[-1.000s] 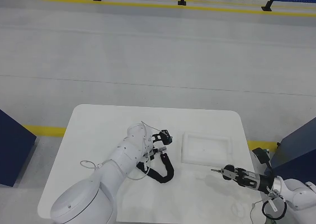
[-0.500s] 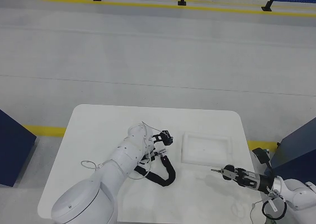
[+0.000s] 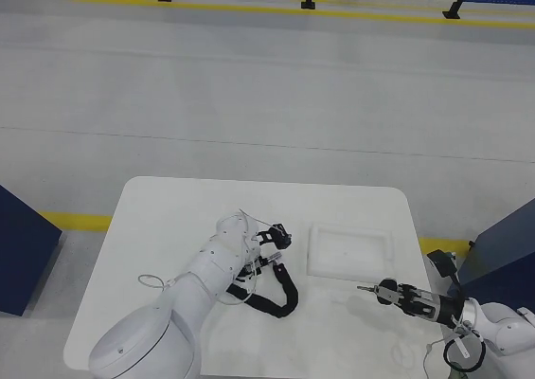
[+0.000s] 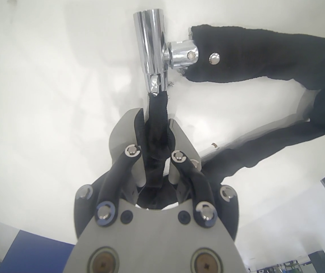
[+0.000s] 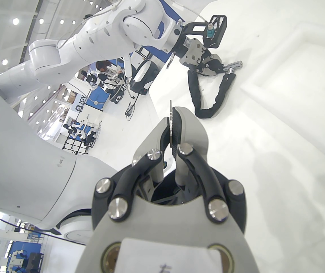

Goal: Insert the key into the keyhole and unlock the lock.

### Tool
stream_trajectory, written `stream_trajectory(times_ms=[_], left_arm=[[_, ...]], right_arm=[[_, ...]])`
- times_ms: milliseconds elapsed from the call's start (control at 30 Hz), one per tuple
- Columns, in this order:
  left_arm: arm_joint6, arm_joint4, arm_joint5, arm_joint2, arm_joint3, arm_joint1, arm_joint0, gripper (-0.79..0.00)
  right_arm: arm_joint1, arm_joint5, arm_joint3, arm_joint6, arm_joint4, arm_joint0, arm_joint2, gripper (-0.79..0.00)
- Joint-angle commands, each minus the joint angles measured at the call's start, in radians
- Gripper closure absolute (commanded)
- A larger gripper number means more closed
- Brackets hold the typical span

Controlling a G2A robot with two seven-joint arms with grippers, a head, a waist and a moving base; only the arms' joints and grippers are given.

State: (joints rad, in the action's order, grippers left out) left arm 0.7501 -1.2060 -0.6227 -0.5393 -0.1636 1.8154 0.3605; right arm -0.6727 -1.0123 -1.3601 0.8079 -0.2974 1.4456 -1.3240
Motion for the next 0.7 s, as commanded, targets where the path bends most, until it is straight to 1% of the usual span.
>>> stream_trajectory(times_ms=[0, 233, 333, 467, 600, 667], left_arm=[[0.003, 0.002, 0.001, -0.001, 0.001, 0.001, 0.0, 0.0], [-0.005, -0.012, 0.027, 0.003, -0.002, 0.001, 0.002, 0.0], [-0.05, -0.045, 0.068, 0.014, -0.013, -0.001, -0.004, 0.0], [-0.136, -0.098, 0.129, 0.029, -0.026, -0.008, -0.01, 0.0], [-0.228, -0.156, 0.216, 0.045, -0.042, -0.018, -0.004, 0.0], [-0.254, -0.182, 0.262, 0.052, -0.05, -0.022, 0.003, 0.0]], right_arm=[[0.0, 0.0, 0.0, 0.0, 0.0, 0.0, 0.0, 0.0], [0.0, 0.0, 0.0, 0.0, 0.0, 0.0, 0.0, 0.0], [0.0, 0.0, 0.0, 0.0, 0.0, 0.0, 0.0, 0.0], [0.0, 0.0, 0.0, 0.0, 0.0, 0.0, 0.0, 0.0], [0.0, 0.0, 0.0, 0.0, 0.0, 0.0, 0.0, 0.0], [0.0, 0.0, 0.0, 0.0, 0.0, 0.0, 0.0, 0.0]])
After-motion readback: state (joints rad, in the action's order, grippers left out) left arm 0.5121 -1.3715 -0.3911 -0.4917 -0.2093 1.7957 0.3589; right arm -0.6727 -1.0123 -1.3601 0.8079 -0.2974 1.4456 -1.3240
